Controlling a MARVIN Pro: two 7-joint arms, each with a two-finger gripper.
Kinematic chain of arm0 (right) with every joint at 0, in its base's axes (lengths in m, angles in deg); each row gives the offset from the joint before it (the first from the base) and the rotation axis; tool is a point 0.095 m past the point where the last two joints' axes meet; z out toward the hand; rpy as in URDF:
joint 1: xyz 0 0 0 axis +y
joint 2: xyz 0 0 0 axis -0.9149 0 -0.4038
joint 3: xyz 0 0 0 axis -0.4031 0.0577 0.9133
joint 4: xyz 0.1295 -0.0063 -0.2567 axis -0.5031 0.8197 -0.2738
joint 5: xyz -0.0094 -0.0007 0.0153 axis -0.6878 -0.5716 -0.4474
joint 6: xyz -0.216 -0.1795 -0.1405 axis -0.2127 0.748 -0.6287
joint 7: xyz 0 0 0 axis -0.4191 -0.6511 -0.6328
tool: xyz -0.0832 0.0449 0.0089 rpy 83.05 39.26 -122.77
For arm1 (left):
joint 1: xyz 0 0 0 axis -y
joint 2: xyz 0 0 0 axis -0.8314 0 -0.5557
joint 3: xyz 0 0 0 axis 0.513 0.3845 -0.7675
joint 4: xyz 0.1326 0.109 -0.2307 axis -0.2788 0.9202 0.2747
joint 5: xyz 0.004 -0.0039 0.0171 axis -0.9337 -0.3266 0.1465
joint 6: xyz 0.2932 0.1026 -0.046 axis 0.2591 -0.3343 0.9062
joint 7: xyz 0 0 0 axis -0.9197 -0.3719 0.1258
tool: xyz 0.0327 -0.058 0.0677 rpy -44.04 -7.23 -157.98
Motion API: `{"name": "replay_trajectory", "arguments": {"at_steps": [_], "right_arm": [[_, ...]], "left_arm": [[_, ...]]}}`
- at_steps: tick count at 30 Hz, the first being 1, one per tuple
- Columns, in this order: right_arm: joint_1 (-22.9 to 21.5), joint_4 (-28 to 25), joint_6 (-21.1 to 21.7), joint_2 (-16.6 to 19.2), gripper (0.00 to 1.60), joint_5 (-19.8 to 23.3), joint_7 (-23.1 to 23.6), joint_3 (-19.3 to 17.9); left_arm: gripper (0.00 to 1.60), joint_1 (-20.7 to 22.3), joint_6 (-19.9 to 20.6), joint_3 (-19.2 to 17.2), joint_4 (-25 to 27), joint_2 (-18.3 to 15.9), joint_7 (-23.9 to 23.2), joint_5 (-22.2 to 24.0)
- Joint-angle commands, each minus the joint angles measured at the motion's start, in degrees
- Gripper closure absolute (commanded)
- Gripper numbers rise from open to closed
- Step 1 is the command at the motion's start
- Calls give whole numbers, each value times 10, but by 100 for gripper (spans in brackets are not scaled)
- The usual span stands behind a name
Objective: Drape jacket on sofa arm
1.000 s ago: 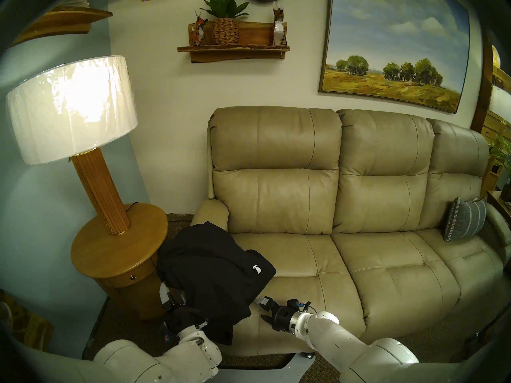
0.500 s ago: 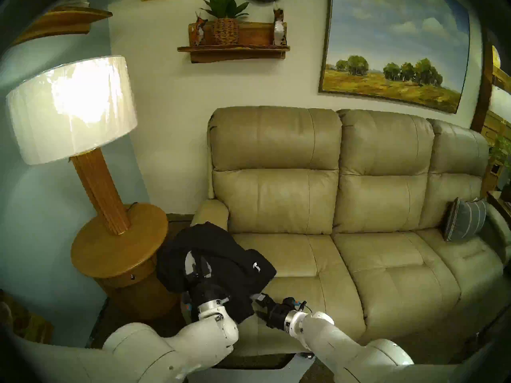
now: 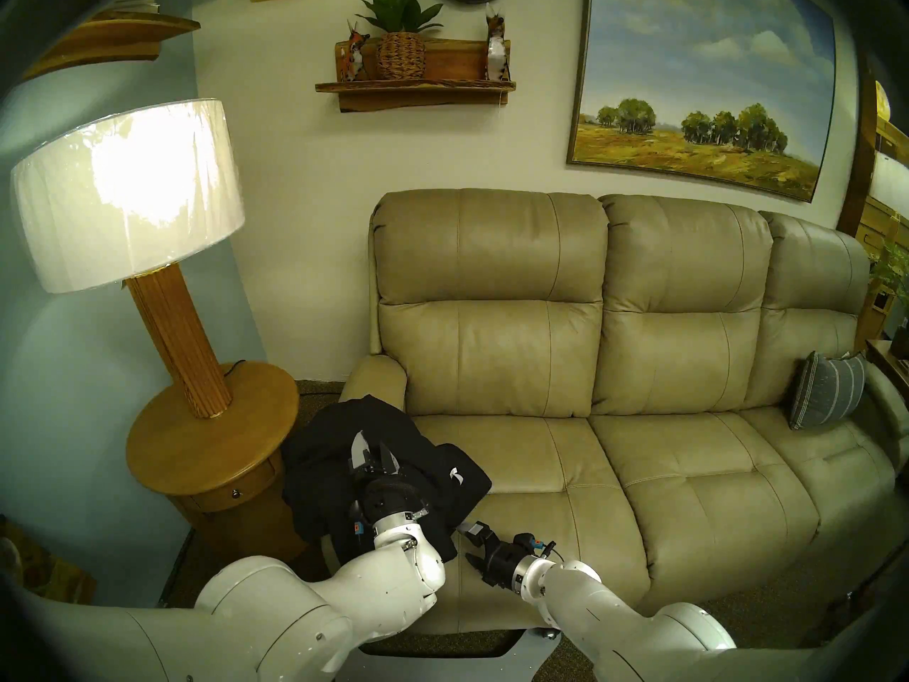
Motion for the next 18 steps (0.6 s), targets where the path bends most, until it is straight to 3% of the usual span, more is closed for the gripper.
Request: {"name": "replay_trajectory", "arguments": {"at_steps": [1,9,18], "right_arm": [[-11,1,-3,-7,0,3,-1,-3],[-12,6,-7,-11,0,2,-1,-7],[-15,13,-11,-13,0,1,-2,-10]], "left_arm": [[0,7,-9,-11,4,4,1,6],[0,9,-20,-23,4,8,11,14],[0,17,-39,-74,4,18,52,61]]}}
